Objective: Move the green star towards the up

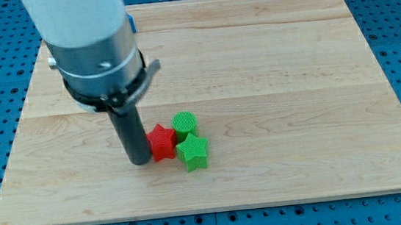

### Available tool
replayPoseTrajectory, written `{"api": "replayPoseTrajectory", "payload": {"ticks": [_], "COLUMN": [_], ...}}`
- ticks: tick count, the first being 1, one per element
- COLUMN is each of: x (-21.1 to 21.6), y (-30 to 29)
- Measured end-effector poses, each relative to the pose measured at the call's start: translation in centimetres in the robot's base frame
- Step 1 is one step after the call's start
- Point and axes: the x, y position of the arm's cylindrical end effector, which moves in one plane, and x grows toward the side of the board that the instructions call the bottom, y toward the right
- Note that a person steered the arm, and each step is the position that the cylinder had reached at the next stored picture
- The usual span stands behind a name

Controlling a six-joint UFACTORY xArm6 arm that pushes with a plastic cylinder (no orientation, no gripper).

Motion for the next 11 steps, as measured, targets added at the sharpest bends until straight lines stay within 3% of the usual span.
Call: {"api": "replayPoseTrajectory", "payload": {"ticks": [2, 4, 5, 6, 7, 9, 10, 11], "x": [1.7, 4.5, 4.3, -1.2, -5.4, -10.5, -15.3, -15.6], "y": [5.3, 4.5, 7.4, 7.7, 11.7, 18.0, 17.4, 17.7]}}
